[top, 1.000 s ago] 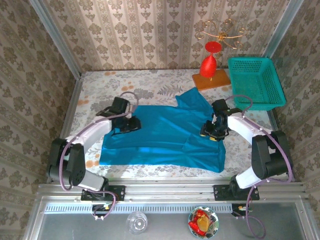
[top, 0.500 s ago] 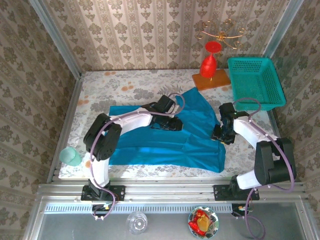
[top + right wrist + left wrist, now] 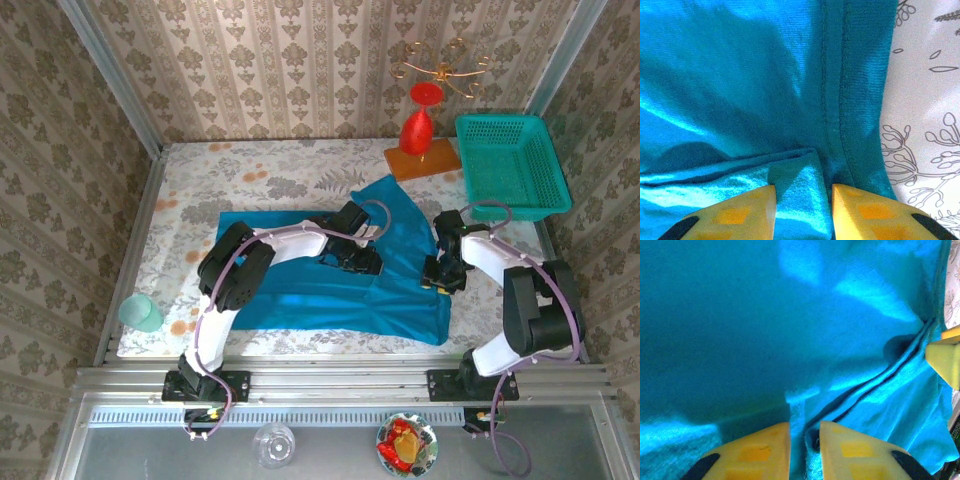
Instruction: Fold the inside-out t-shirt
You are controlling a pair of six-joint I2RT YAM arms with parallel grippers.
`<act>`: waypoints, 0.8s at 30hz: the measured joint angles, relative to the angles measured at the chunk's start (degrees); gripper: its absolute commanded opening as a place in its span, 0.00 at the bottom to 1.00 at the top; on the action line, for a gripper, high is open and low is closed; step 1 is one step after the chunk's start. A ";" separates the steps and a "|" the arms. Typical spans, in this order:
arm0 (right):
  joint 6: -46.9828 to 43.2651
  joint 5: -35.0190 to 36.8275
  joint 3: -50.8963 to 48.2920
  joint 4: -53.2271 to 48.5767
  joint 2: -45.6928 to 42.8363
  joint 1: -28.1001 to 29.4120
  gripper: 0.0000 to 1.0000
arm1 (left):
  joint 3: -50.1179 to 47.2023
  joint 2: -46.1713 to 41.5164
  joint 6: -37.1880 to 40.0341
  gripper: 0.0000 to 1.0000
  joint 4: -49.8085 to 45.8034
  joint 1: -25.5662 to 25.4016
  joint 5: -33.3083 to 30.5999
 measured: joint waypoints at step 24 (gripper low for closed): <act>-1.11 -2.49 1.03 0.11 -6.56 -0.04 0.00 | -2.99 -5.75 -1.79 0.18 2.36 -0.11 -4.85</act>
